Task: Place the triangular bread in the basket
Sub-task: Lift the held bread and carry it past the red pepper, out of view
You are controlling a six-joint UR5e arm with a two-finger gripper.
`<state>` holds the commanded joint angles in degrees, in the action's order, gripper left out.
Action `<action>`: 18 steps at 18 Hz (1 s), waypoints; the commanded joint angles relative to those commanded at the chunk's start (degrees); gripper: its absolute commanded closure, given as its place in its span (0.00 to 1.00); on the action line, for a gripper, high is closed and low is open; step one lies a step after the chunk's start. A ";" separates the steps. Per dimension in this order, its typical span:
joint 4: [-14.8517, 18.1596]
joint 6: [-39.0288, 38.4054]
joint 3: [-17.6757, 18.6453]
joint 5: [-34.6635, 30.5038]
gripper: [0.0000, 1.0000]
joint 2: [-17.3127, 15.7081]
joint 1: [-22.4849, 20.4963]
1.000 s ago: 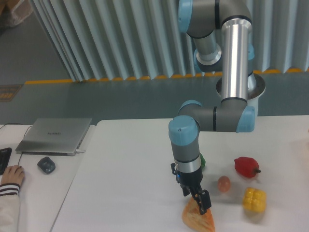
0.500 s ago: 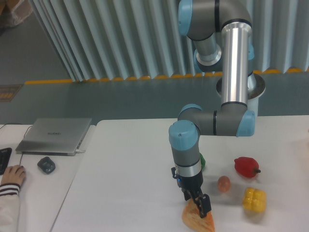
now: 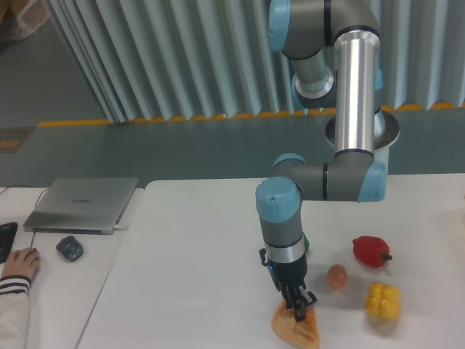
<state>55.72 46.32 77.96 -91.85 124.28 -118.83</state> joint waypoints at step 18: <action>19.42 12.02 1.32 7.12 0.74 -13.63 -11.25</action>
<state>75.14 58.34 79.28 -84.73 110.66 -130.07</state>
